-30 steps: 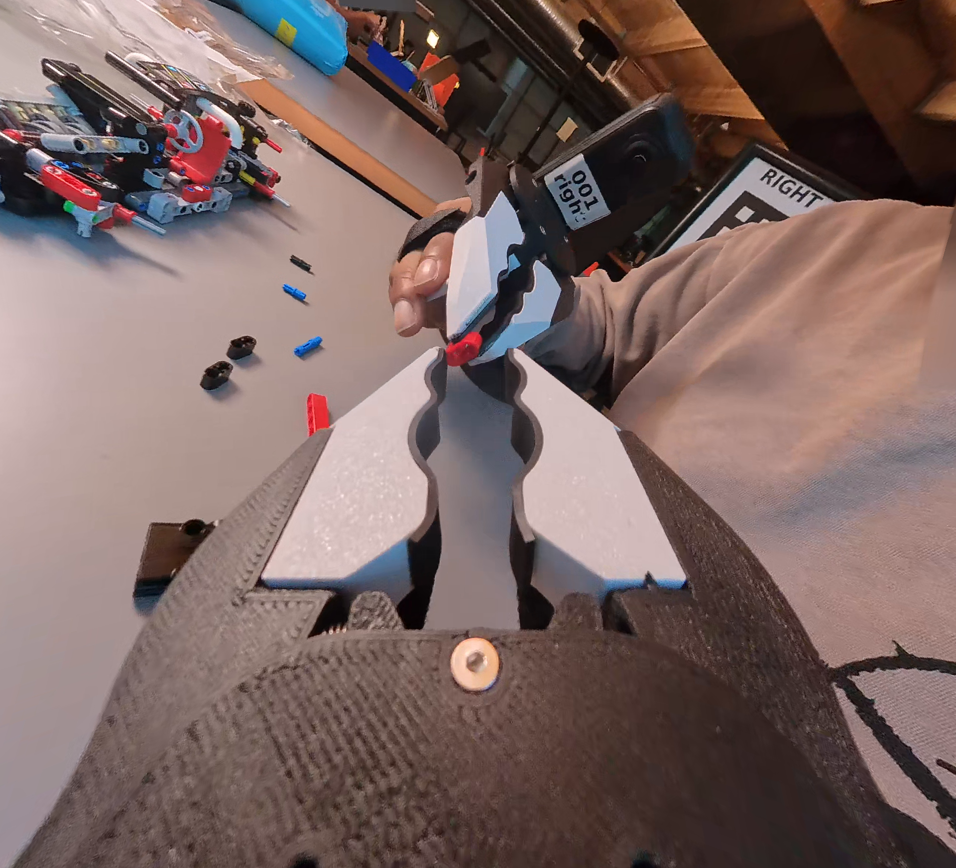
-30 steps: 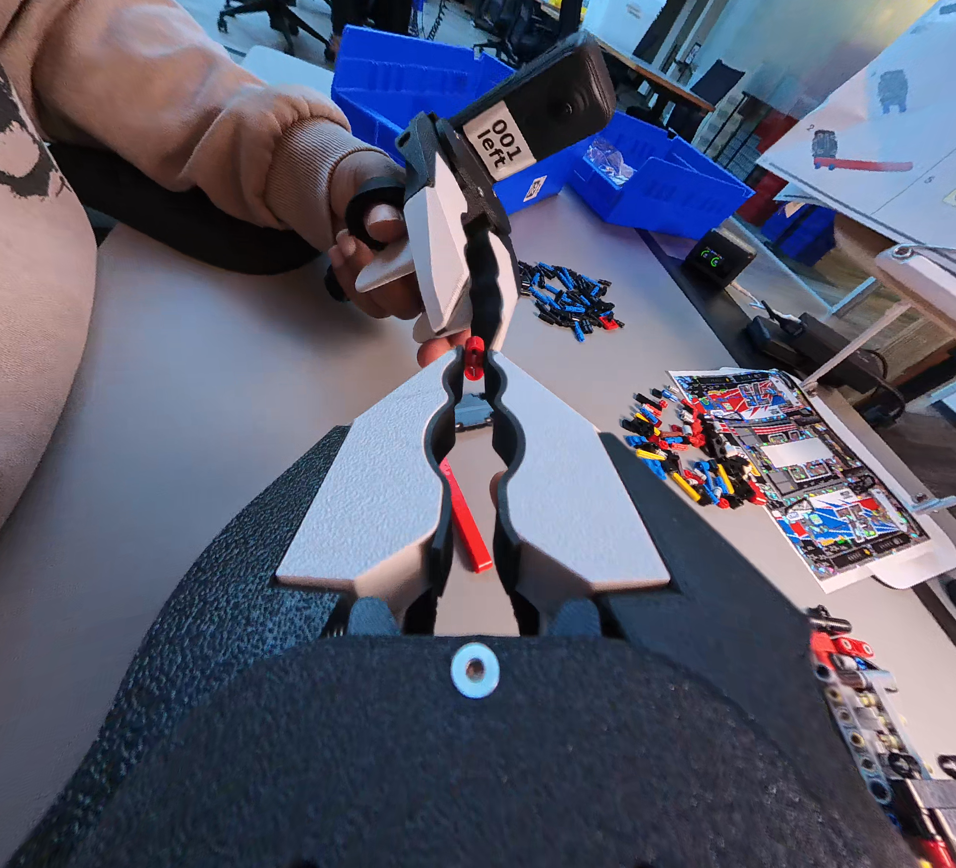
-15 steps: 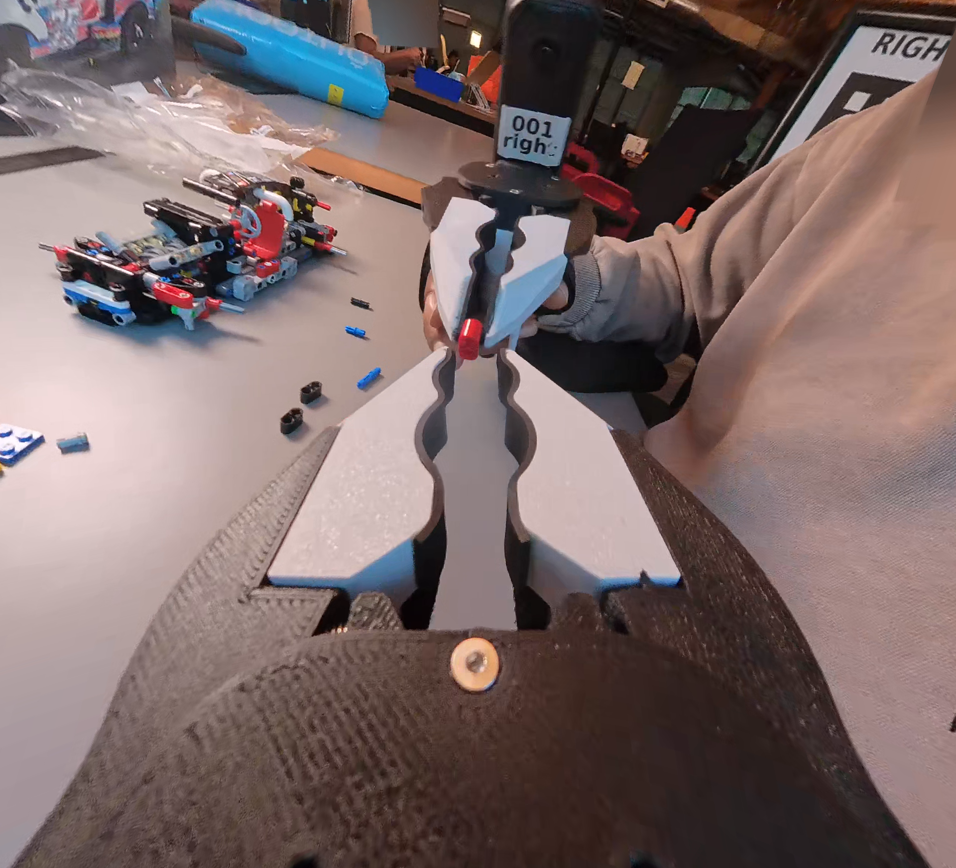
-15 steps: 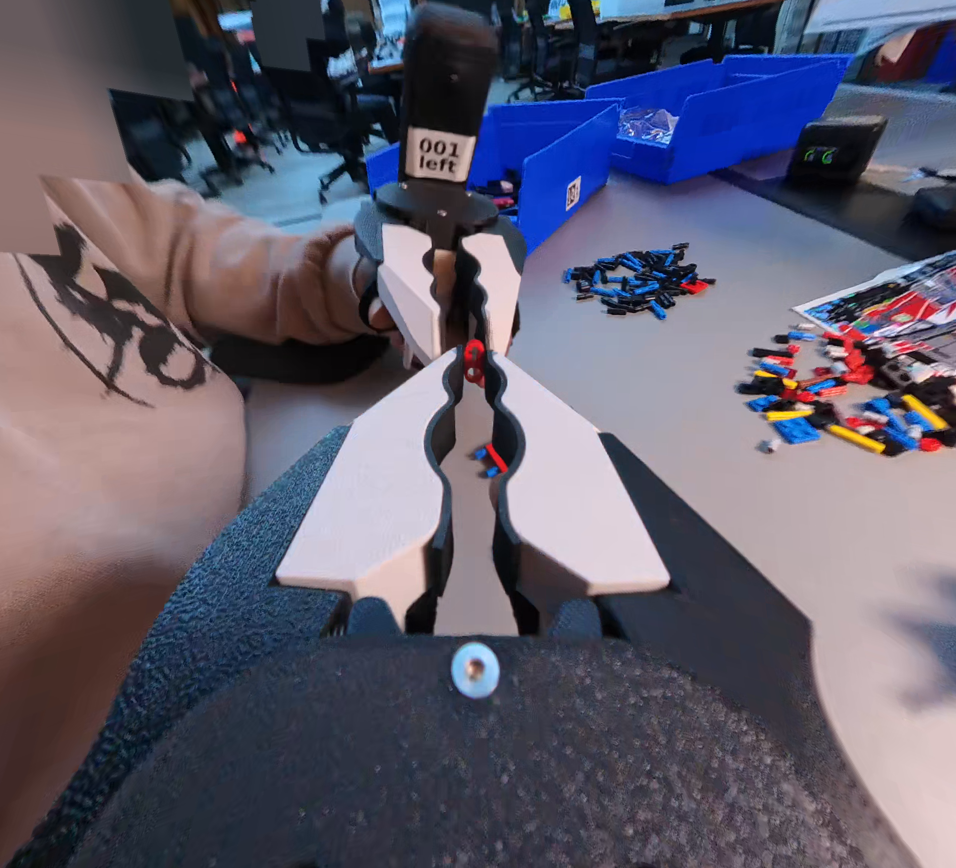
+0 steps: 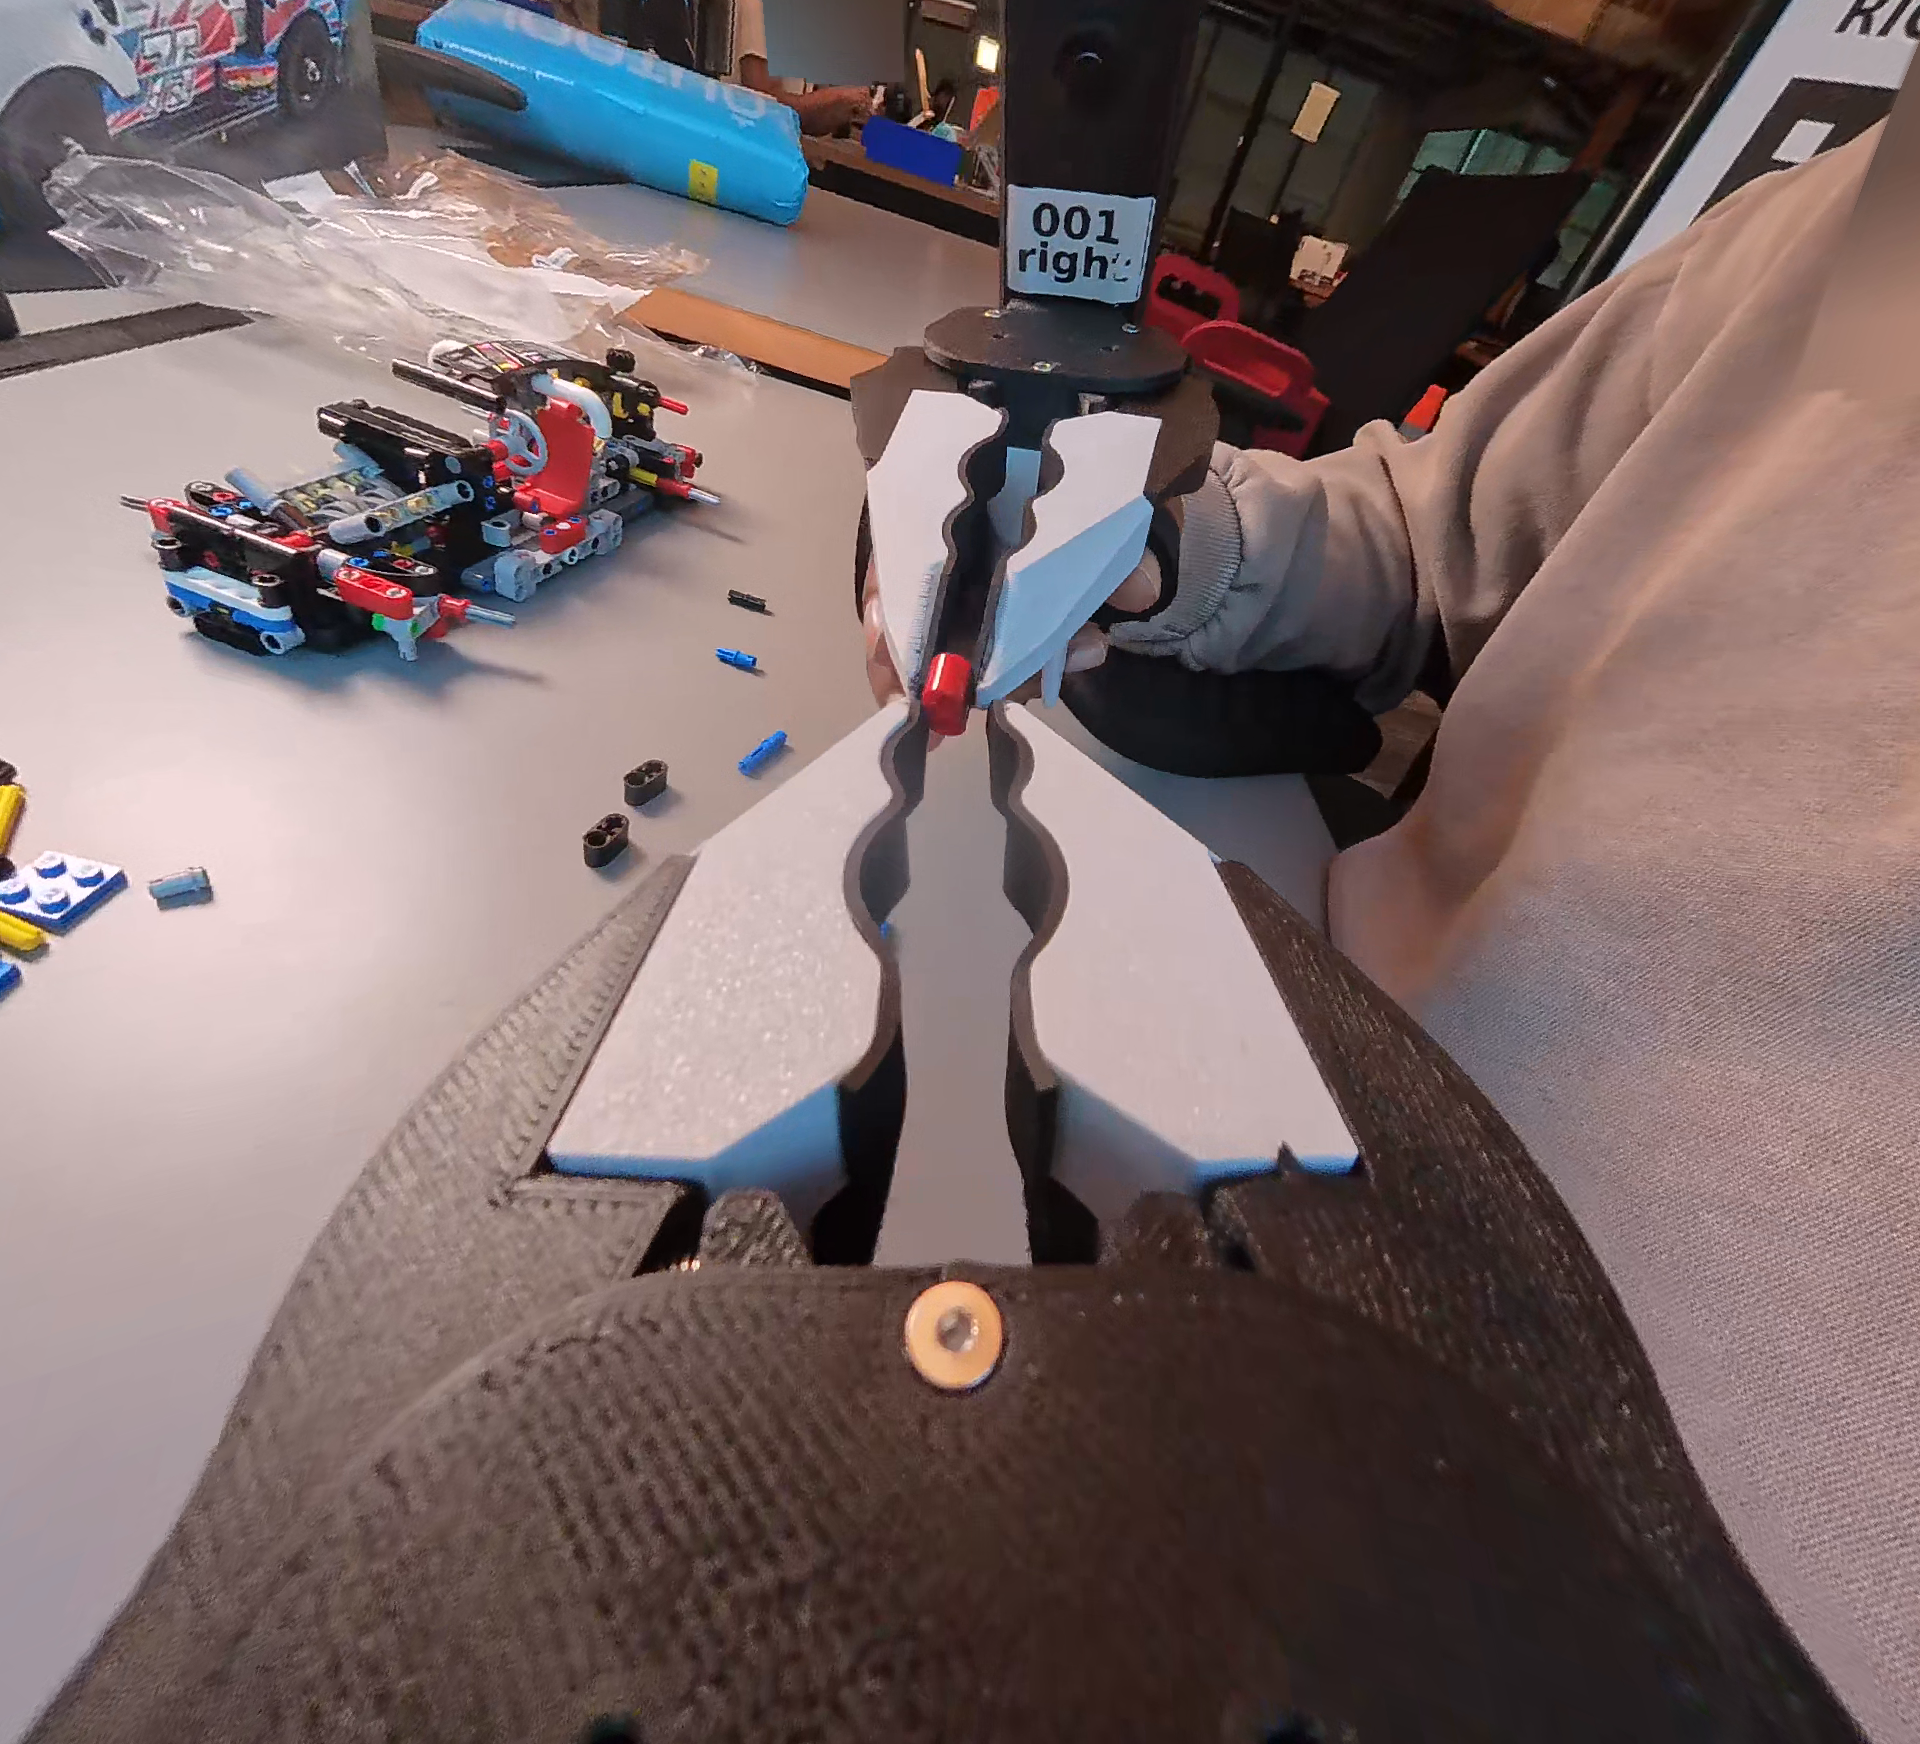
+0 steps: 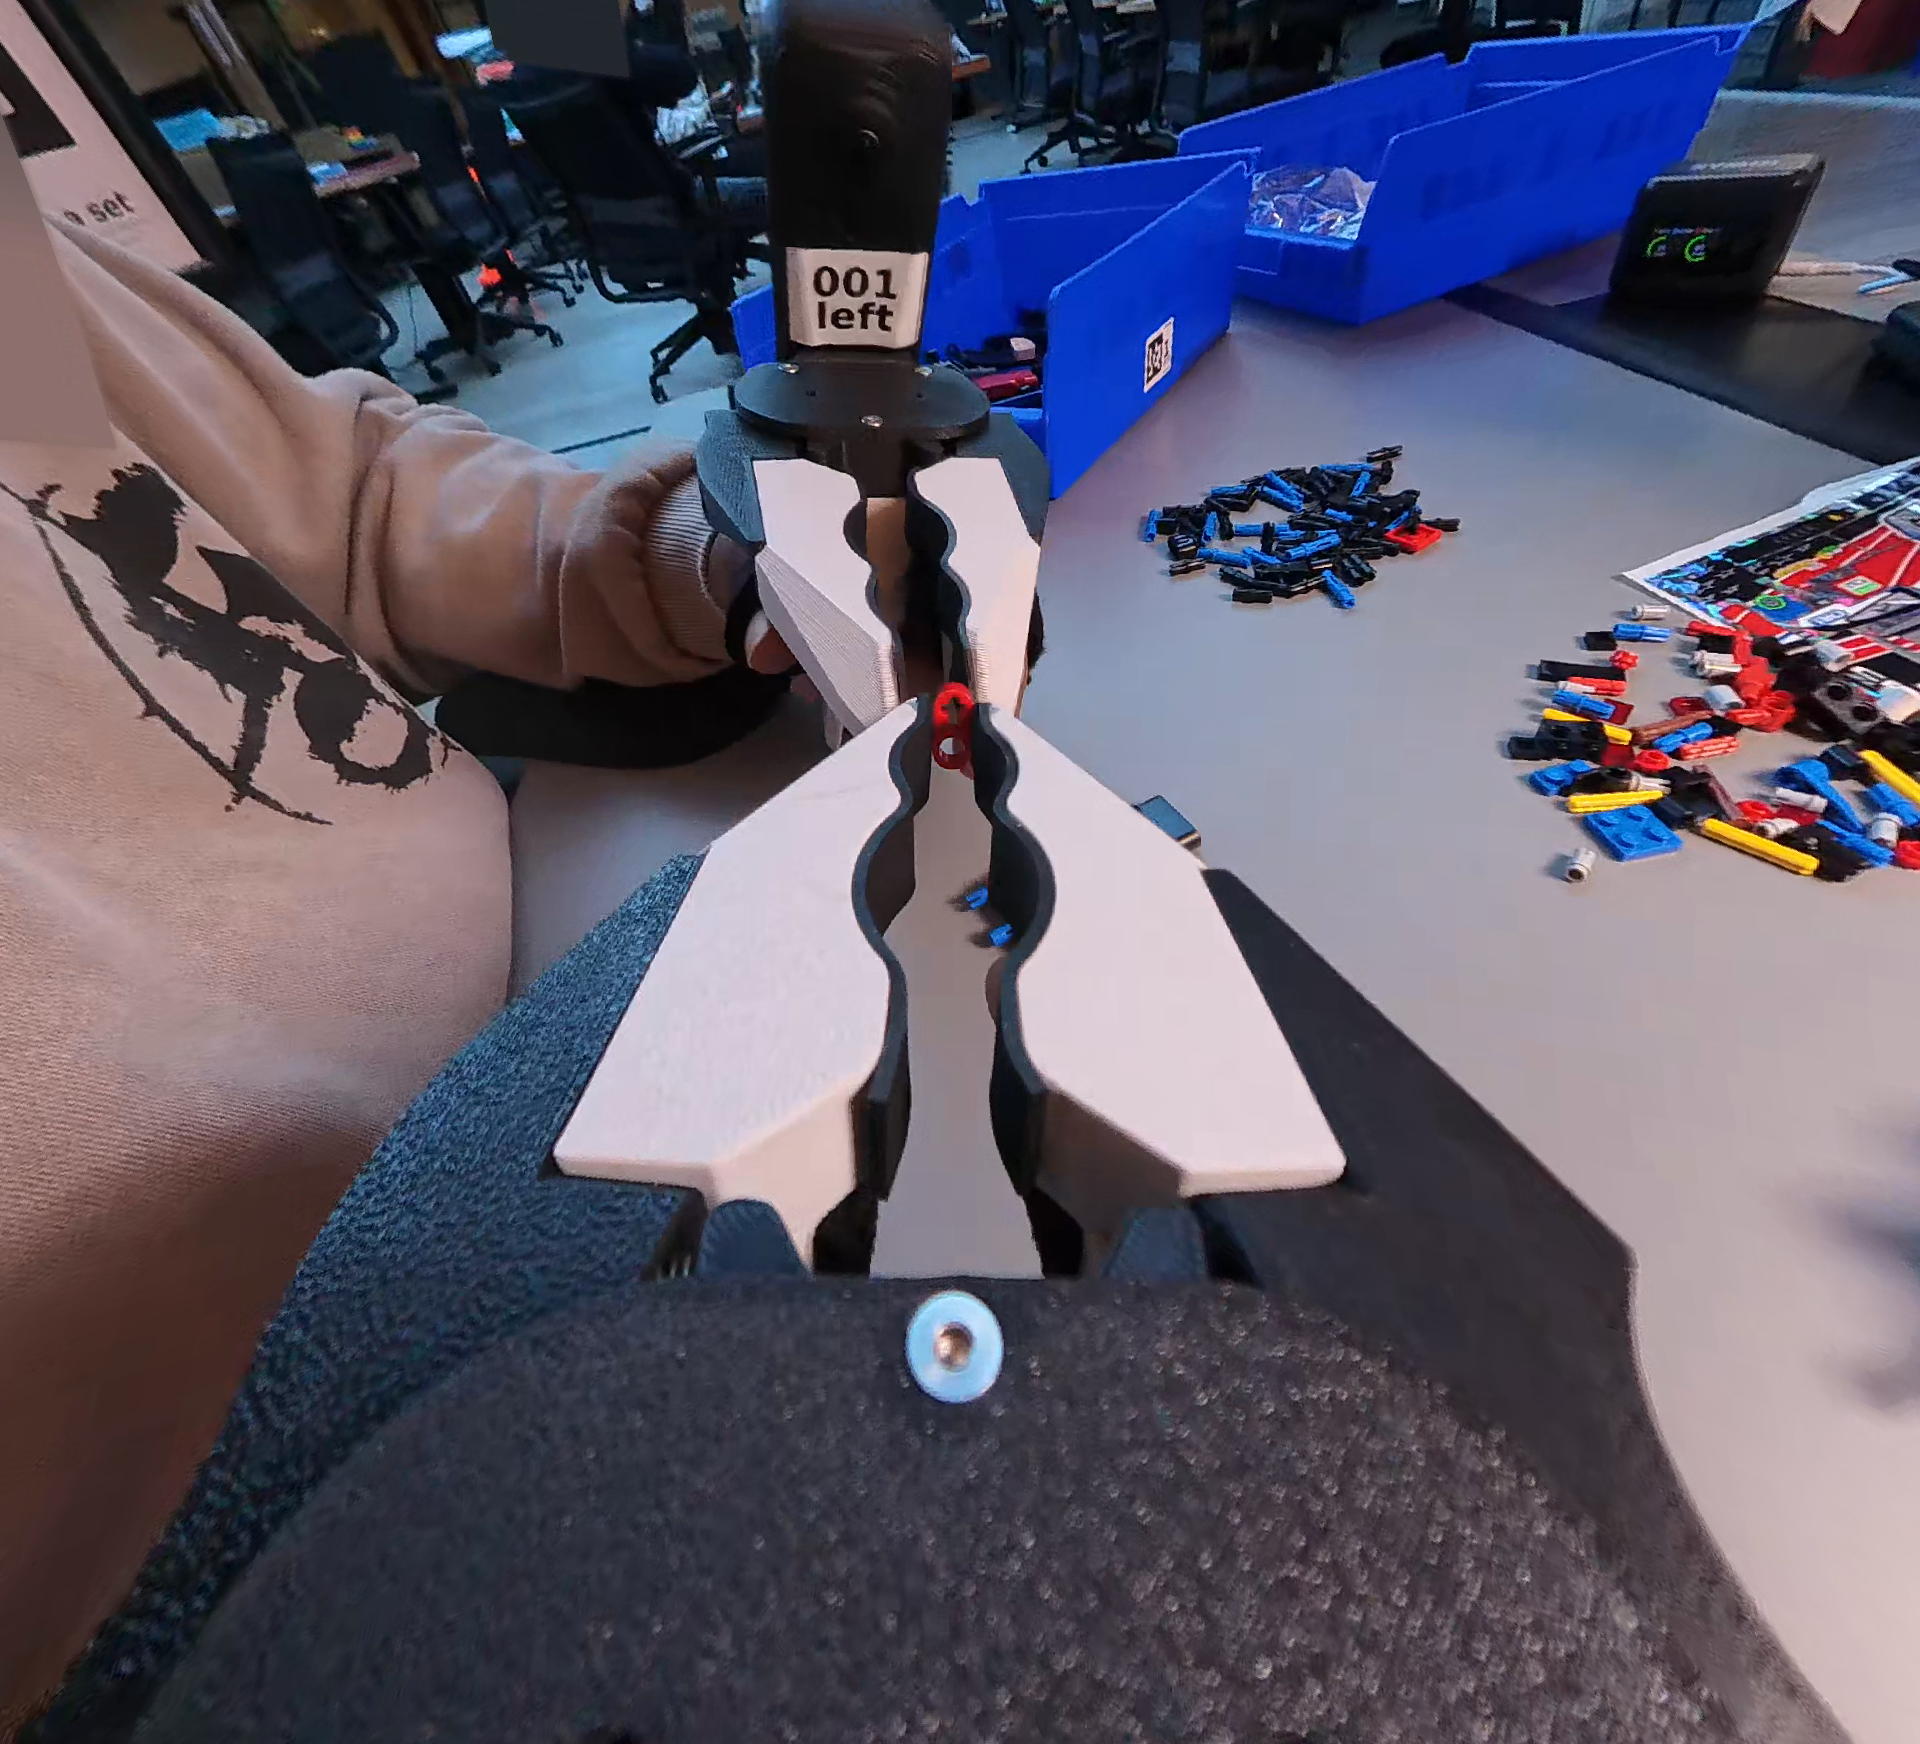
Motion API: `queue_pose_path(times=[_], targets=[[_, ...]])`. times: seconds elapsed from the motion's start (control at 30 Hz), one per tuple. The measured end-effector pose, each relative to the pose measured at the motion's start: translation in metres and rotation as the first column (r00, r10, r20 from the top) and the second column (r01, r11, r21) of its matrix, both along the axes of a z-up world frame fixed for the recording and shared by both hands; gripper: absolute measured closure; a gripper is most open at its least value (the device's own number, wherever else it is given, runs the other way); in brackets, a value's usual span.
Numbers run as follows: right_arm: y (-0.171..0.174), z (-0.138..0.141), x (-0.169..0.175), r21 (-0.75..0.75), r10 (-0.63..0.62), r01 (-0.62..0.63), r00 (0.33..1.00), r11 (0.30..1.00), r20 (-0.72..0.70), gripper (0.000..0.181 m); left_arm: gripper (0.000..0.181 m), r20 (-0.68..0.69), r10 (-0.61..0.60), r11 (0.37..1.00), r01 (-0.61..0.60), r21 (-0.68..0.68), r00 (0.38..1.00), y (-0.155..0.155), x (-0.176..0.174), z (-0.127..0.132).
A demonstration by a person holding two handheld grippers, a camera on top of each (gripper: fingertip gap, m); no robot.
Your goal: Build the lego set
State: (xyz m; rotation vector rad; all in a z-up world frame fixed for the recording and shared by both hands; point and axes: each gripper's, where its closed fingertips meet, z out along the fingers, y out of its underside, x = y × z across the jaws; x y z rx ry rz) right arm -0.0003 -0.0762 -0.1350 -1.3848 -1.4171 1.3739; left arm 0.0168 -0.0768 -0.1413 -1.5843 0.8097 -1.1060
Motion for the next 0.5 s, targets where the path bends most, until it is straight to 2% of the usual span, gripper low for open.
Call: queue_pose_path(times=[0.27, 0.43, 0.5], targets=[[-0.005, 0.008, 0.001, -0.041, 0.032, -0.034, 0.999, 0.999, -0.041, 0.176, 0.176, 0.051, -0.029, 0.999, 0.028, 0.018, 0.998, -0.004, 0.000, 0.007], [-0.002, 0.015, 0.008, 0.008, 0.056, -0.055, 0.996, 0.998, -0.065, 0.168, 0.176, 0.066, -0.024, 0.999, 0.022, 0.035, 0.998, -0.003, -0.003, 0.011], [0.008, 0.007, 0.017, 0.082, 0.052, -0.052, 0.999, 0.995, 0.005, 0.172, 0.176, 0.068, -0.013, 0.999, 0.010, 0.044, 0.998, -0.001, -0.007, 0.013]])
